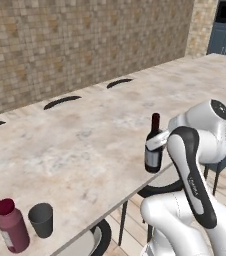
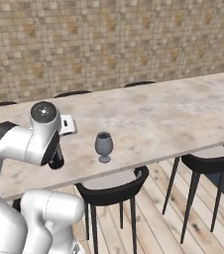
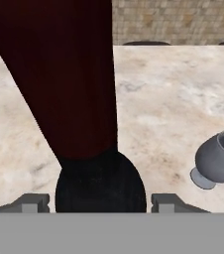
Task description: There is a wine glass and glass cup on the dining counter. Place the wine bottle next to the wine glass and the juice bottle next to the glass cup.
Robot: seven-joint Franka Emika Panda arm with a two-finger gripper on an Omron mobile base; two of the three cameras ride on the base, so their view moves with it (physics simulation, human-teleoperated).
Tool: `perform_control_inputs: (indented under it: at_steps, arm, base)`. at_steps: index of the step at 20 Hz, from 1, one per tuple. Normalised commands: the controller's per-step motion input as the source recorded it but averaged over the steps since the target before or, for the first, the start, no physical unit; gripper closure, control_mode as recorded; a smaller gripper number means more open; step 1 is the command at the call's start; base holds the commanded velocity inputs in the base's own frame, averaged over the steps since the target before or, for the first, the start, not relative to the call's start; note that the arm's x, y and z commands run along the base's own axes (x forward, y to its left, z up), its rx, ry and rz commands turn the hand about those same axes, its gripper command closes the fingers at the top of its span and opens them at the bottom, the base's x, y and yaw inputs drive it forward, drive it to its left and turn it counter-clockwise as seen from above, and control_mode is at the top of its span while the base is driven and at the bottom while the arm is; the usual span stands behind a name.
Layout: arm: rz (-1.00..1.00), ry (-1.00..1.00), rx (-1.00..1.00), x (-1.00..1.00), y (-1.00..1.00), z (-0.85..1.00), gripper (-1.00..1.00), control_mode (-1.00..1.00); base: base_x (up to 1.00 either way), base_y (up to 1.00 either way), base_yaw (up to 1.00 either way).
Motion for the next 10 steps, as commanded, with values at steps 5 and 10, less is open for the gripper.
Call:
perform_control_inputs:
  at_steps: [5,10]
  arm:
    - [-0.03,0.01,0.01,0.44,-0.18,-0.1,1.0,-1.0]
    - [0.0,-0.04,0.03,0.26,-0.07,-0.26,1.0,-1.0]
  base:
    - [0.0,0.0,0.0]
    - [0.0,0.0,0.0]
